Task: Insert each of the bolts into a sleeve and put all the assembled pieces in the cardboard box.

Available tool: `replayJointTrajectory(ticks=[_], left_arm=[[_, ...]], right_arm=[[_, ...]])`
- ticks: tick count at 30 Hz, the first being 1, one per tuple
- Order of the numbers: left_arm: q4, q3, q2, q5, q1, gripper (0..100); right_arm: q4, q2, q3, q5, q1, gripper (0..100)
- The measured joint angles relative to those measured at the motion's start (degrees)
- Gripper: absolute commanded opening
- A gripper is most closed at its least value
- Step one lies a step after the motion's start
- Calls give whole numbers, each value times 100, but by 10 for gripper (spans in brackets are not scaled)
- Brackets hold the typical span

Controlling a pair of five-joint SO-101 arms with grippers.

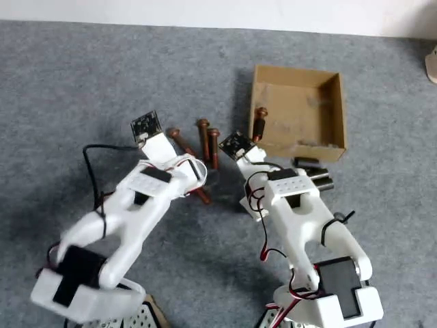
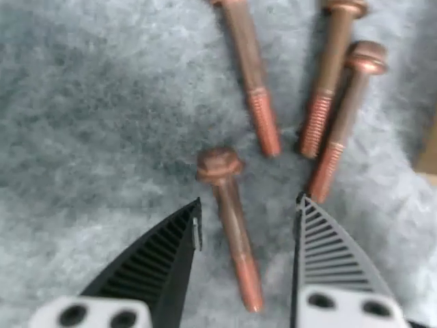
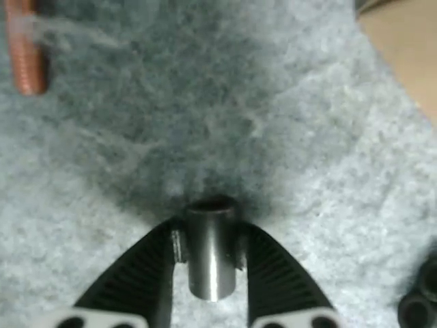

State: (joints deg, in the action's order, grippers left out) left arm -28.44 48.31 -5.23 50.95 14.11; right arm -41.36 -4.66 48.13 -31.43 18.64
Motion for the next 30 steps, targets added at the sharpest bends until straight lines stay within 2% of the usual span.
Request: replayJointTrajectory(ticks=[8,10,13,16,21,27,30], left_arm=[[44,-202,369,79,-202,206],[62,-202,369,176,-334,158],[62,-202,369,229,-431,7],[70,-202,369,229,-448,34],[70,-220,369,229,-492,5],[70,-220,369,-607,-492,4],[70,-220,246,-888,-492,4]], right_arm=[[0,0,0,0,0,6],[0,0,0,0,0,6],[0,0,0,0,0,6],[0,0,0,0,0,6],[0,0,0,0,0,6],[35,-53,53,0,0,6],[431,-343,484,0,0,6]])
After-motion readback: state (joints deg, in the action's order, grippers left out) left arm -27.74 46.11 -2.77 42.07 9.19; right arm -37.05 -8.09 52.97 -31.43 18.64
